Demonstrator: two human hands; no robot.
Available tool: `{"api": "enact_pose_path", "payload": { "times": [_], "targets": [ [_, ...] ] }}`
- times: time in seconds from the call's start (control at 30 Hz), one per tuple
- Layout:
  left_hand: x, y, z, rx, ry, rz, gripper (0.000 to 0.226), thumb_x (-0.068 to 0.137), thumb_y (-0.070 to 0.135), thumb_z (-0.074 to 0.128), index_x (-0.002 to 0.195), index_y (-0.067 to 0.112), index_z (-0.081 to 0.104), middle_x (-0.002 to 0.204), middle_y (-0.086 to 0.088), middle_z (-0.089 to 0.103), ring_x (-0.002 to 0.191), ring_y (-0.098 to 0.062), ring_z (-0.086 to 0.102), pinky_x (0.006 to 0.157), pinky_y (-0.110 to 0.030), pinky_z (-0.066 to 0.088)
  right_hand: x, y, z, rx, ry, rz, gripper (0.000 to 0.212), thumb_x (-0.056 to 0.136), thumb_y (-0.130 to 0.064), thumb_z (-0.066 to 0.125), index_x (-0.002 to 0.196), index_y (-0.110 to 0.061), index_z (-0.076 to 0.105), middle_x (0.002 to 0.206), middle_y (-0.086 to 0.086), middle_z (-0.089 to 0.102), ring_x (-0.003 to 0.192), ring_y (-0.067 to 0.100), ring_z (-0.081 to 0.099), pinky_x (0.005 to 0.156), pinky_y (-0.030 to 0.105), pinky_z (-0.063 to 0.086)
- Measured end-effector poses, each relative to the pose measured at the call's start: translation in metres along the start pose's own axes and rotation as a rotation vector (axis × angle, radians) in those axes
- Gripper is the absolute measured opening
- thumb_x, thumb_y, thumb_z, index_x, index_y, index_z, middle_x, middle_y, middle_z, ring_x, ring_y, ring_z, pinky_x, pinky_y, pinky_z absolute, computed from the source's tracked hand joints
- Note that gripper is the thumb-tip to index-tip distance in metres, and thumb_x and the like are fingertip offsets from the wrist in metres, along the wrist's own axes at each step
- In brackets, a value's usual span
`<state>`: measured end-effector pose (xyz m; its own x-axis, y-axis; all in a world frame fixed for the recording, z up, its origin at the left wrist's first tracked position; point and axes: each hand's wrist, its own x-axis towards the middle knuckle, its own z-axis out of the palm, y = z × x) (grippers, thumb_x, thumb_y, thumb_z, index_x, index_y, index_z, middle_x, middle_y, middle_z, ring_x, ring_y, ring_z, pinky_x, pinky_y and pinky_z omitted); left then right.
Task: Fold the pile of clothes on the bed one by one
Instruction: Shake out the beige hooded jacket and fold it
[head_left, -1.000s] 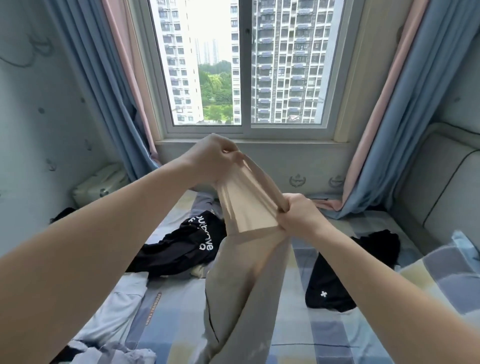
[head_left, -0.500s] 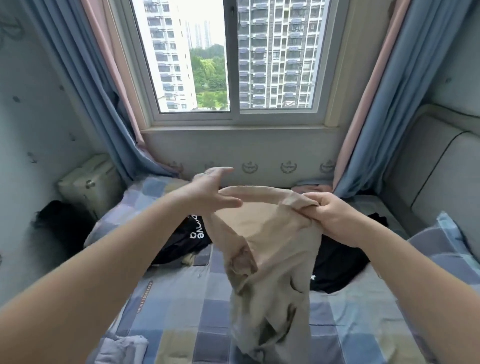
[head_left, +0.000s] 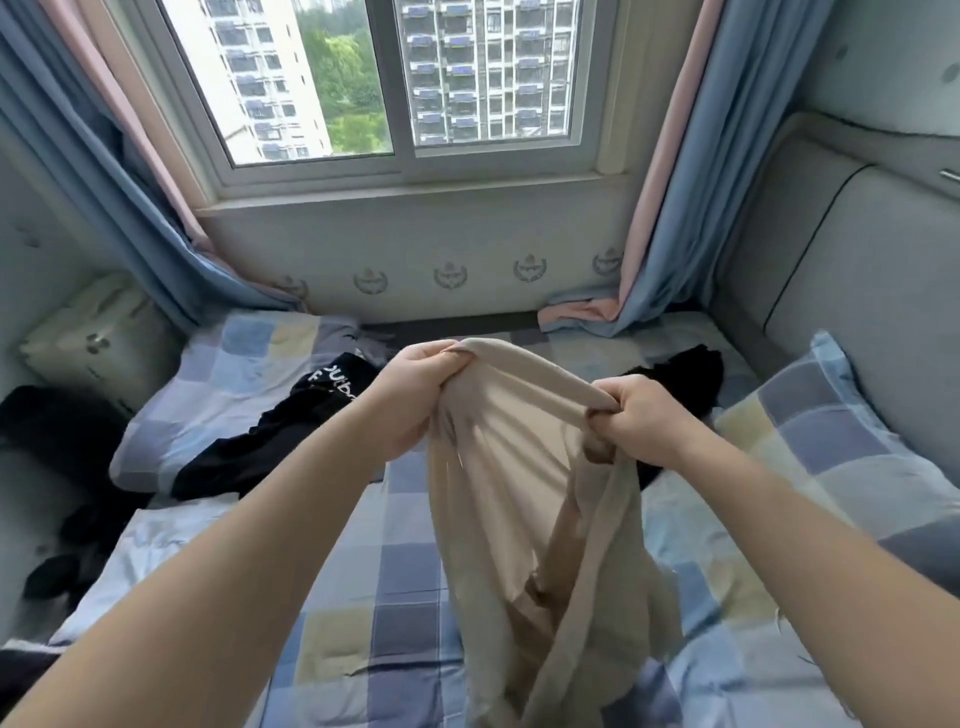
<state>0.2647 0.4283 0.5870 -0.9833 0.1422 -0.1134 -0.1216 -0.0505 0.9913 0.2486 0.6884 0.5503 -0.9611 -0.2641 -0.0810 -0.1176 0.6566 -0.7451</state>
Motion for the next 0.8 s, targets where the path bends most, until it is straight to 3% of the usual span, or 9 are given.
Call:
{"api": "enact_pose_path", "payload": {
  "times": [0.1,0.17,0.3,0.37,0.47,0.57,0.63,0.7,0.8],
  "targets": [
    [0.003,-0.004,-0.009,-0.083,0.155,-0.06,0.03,0.106,0.011,0.042,0.105,0.001,0.07,0.099,-0.016,0.072,0.084,-0.023,0.068,0.073,-0.031,0.056,-0.01,0.029,0.022,-0.061,0.1,0.136,0.02,0.084,-0.01,0.058,0.065,-0.016,0.056,0.061,-0.002,0.056,0.057,0.016,0.054,0.051,0.029,0.039],
    [0.006,-0.013,-0.019,-0.109,0.301,-0.107,0.032,0.107,0.012,0.041,0.094,0.002,0.069,0.092,-0.016,0.07,0.08,-0.024,0.067,0.074,-0.034,0.055,-0.016,0.045,0.034,-0.073,0.13,0.214,0.019,0.084,-0.009,0.058,0.066,-0.016,0.057,0.063,0.001,0.06,0.064,0.022,0.056,0.052,0.03,0.037],
    [0.006,-0.039,-0.034,-0.06,0.405,-0.129,0.036,0.106,0.011,0.04,0.082,0.012,0.066,0.079,-0.01,0.068,0.075,-0.023,0.063,0.072,-0.034,0.05,-0.025,0.052,0.042,0.087,-0.039,0.234,0.007,0.085,-0.016,0.07,0.079,-0.018,0.07,0.071,-0.002,0.067,0.07,0.017,0.061,0.064,0.031,0.045],
    [0.003,-0.049,-0.037,-0.001,0.333,-0.125,0.031,0.105,0.009,0.041,0.094,0.012,0.07,0.089,-0.012,0.071,0.081,-0.025,0.066,0.075,-0.036,0.051,-0.03,0.045,0.043,0.259,-0.123,0.224,0.007,0.084,-0.016,0.074,0.088,-0.01,0.074,0.075,0.002,0.067,0.072,0.014,0.061,0.07,0.031,0.047],
    [-0.002,-0.06,-0.029,0.131,0.205,-0.161,0.019,0.103,0.015,0.052,0.118,0.014,0.064,0.111,-0.005,0.072,0.09,-0.015,0.068,0.08,-0.034,0.051,-0.032,0.031,0.043,0.54,-0.068,0.221,0.005,0.088,-0.01,0.072,0.091,-0.007,0.072,0.074,0.002,0.067,0.071,0.014,0.061,0.069,0.031,0.048],
    [-0.008,-0.073,-0.009,0.456,0.213,-0.087,0.056,0.091,0.033,0.072,0.141,0.02,0.049,0.135,0.003,0.058,0.119,-0.011,0.058,0.099,-0.035,0.049,-0.032,0.017,0.04,0.735,-0.062,0.266,0.004,0.094,-0.01,0.065,0.095,-0.008,0.068,0.073,0.003,0.065,0.063,0.015,0.061,0.056,0.027,0.05],
    [-0.019,-0.077,0.01,0.584,0.162,0.016,0.053,0.086,0.041,0.077,0.13,0.021,0.056,0.125,0.005,0.06,0.116,-0.012,0.058,0.097,-0.029,0.049,-0.032,0.01,0.038,0.837,-0.053,0.304,0.01,0.096,-0.011,0.059,0.101,-0.008,0.067,0.08,0.007,0.066,0.066,0.017,0.063,0.056,0.029,0.052],
    [-0.034,-0.082,0.033,0.535,-0.1,-0.036,0.036,0.086,0.044,0.076,0.111,0.024,0.061,0.108,0.005,0.066,0.102,-0.015,0.065,0.085,-0.022,0.052,-0.031,0.006,0.036,0.931,-0.018,0.344,0.018,0.098,-0.012,0.055,0.108,-0.006,0.068,0.088,0.009,0.069,0.072,0.019,0.067,0.06,0.032,0.056],
    [-0.046,-0.105,0.056,0.569,-0.298,-0.145,0.047,0.071,0.057,0.082,0.098,0.027,0.058,0.097,-0.003,0.068,0.09,-0.018,0.067,0.08,-0.037,0.056,-0.028,0.004,0.038,1.033,0.036,0.408,0.026,0.099,-0.021,0.055,0.113,-0.003,0.067,0.095,0.014,0.067,0.08,0.025,0.066,0.075,0.039,0.052]
  ]
}}
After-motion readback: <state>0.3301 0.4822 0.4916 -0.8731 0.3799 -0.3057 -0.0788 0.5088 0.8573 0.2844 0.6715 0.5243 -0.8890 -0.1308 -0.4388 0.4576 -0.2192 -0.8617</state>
